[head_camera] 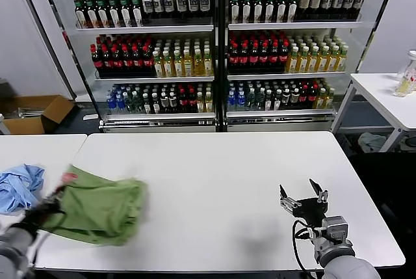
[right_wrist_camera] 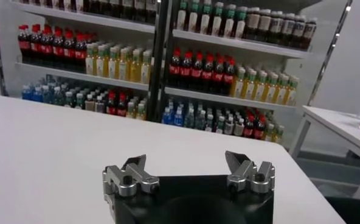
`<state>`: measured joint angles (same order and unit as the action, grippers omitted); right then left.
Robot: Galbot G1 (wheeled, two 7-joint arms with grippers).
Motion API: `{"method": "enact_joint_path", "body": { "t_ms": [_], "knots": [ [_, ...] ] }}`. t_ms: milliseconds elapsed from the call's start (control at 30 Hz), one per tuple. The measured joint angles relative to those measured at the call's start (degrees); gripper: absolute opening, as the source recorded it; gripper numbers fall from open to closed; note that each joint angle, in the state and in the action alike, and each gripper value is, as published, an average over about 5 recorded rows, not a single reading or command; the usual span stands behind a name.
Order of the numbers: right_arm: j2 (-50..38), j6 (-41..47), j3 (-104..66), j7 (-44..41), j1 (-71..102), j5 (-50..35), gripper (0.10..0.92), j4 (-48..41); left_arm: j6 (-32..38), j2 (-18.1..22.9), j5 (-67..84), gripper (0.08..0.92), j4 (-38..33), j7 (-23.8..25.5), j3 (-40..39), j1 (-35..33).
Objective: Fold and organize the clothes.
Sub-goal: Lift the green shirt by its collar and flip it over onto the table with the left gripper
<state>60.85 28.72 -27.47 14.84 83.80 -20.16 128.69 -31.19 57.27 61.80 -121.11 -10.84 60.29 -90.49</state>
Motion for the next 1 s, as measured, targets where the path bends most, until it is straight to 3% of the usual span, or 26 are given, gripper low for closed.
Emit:
{"method": "enact_joint_path", "body": {
  "t_ms": [133, 267, 667, 1000],
  "knots": [
    [0.1, 0.0, -0.3, 0.0, 0.3, 0.2, 0.823, 0.3, -0.5, -2.6, 3.7, 0.102, -1.8, -2.0, 2.9, 0.1],
    [0.0, 0.1, -0.8, 0.2, 1.1, 0.5, 0.823, 0.7, -0.8, -1.7, 3.4, 0.102, -4.6, -3.3, 0.7, 1.1],
    [0.6, 0.5, -1.5, 0.5, 2.9, 1.4, 0.823, 1.6, 0.1, 14.7, -15.7, 0.102, -5.6, -1.4, -27.4, 6.3],
    [1.1, 0.6, -1.5, 0.6, 2.9, 1.8, 0.823, 1.3, 0.7, 21.6, -23.6, 0.102, -1.2, -3.3, -39.6, 13.3]
  ]
}}
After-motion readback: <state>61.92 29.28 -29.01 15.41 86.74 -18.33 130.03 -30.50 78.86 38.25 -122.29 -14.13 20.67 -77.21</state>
